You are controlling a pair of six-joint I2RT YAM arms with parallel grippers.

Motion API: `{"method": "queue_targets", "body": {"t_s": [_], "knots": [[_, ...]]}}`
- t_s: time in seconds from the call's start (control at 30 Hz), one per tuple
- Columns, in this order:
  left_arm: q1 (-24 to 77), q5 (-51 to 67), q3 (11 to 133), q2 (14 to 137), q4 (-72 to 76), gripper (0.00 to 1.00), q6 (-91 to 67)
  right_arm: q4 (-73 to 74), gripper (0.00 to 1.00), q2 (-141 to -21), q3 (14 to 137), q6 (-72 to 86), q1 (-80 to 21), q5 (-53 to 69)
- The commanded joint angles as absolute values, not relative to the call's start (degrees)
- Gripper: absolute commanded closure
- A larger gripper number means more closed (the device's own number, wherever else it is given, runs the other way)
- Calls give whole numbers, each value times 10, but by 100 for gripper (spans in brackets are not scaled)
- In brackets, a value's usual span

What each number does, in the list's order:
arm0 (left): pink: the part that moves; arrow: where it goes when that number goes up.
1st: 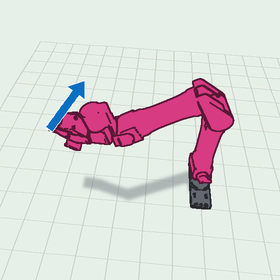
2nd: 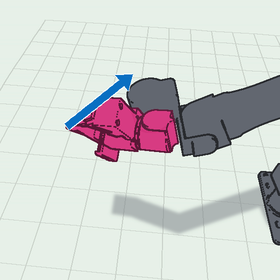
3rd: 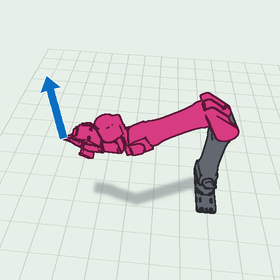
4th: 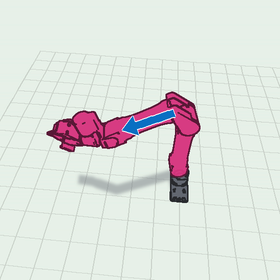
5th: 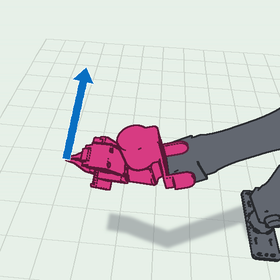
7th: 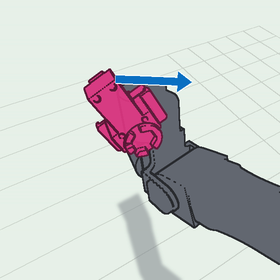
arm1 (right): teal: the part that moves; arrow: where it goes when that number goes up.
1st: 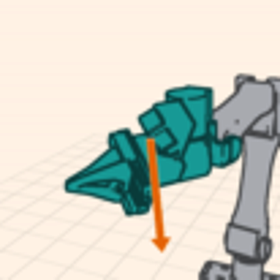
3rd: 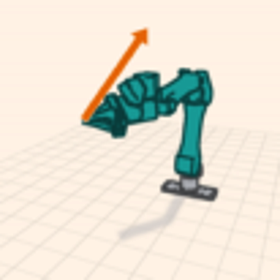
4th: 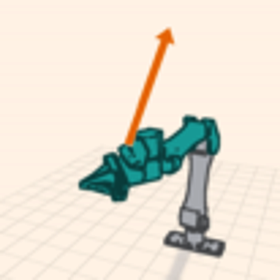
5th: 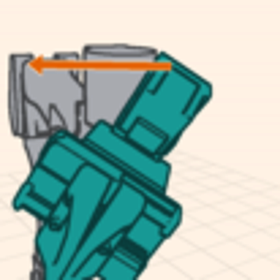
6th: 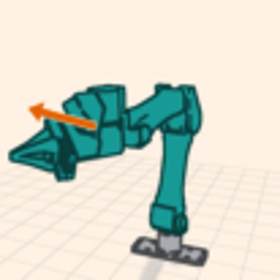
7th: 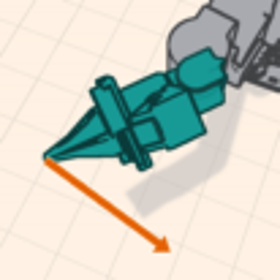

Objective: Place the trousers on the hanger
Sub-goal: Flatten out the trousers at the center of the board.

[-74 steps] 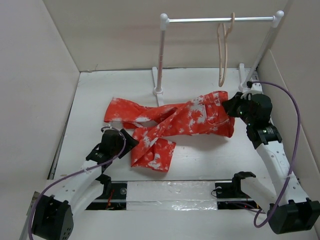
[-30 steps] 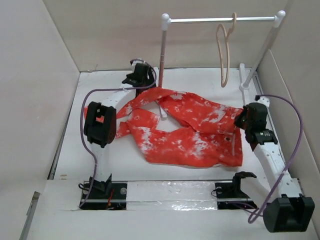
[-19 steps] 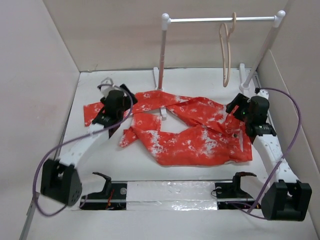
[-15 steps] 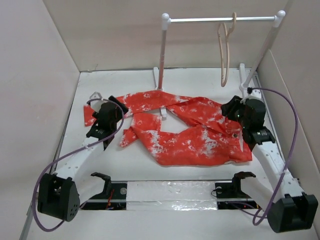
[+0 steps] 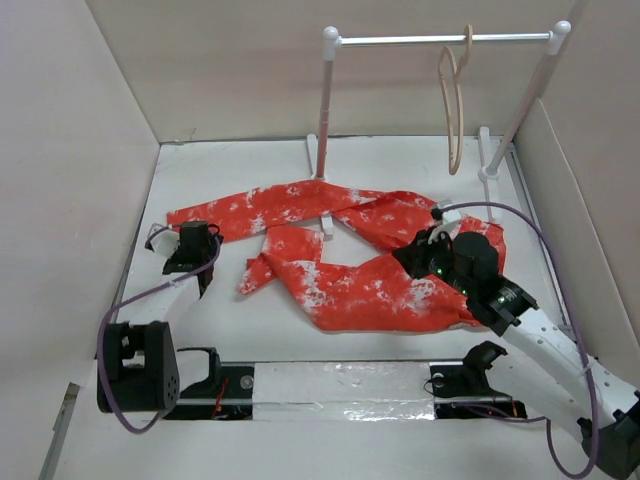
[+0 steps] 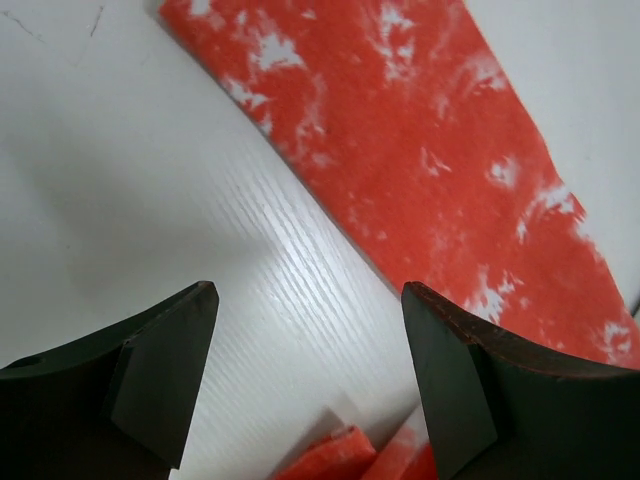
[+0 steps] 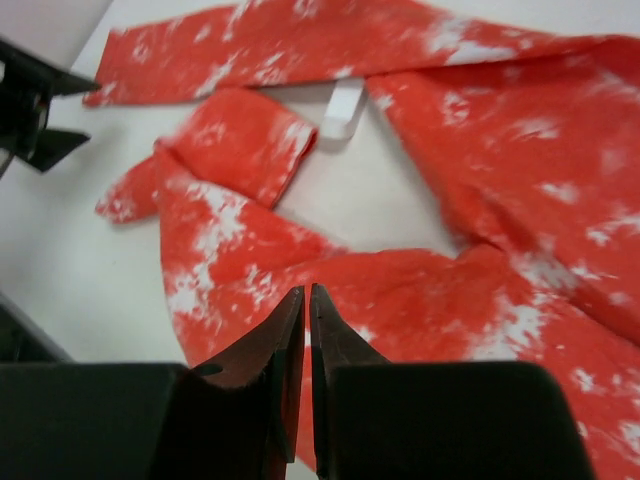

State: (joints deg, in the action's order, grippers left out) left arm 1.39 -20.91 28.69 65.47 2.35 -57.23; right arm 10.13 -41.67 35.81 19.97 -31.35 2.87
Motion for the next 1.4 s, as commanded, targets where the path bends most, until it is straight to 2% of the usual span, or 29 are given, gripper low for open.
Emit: {"method": "queue_targets", "body": {"t_s": [0.0, 0.07, 0.33, 0.47, 0.5, 0.53, 0.57, 0.63, 0.67, 0.87, 1.1, 1.2, 1.27, 1.37], "knots": [[-7, -190, 292, 712, 69, 28, -602, 89, 87, -436, 372, 166, -367, 19], [-14, -189, 315, 745, 70, 30, -610, 84, 84, -446, 374, 158, -387, 16], [-14, -207, 409, 883, 60, 38, -641, 64, 84, -471, 362, 155, -418, 16], [-14, -217, 429, 912, 41, 47, -650, 60, 84, -468, 364, 156, -418, 20], [-14, -219, 432, 916, 40, 54, -650, 56, 84, -464, 363, 157, -418, 20], [-14, -222, 432, 916, 41, 65, -645, 53, 84, -463, 362, 157, -418, 20], [-14, -224, 433, 917, 47, 80, -638, 44, 84, -462, 359, 159, -418, 19], [-20, -222, 439, 926, 49, 88, -616, 38, 84, -461, 357, 161, -418, 18], [-20, -220, 451, 931, 45, 100, -616, 40, 84, -461, 358, 161, -418, 18], [-26, -235, 479, 909, 29, 100, -582, 54, 84, -447, 354, 159, -418, 16], [3, -251, 443, 666, 2, 100, -543, 61, 85, -436, 362, 162, -424, 14], [3, -215, 447, 557, -34, 100, -525, 71, 84, -431, 376, 162, -429, 6], [3, -200, 472, 510, -57, 100, -512, 76, 84, -427, 385, 165, -429, 3], [3, -175, 540, 522, -69, 100, -499, 76, 84, -431, 395, 166, -429, -19]]}}
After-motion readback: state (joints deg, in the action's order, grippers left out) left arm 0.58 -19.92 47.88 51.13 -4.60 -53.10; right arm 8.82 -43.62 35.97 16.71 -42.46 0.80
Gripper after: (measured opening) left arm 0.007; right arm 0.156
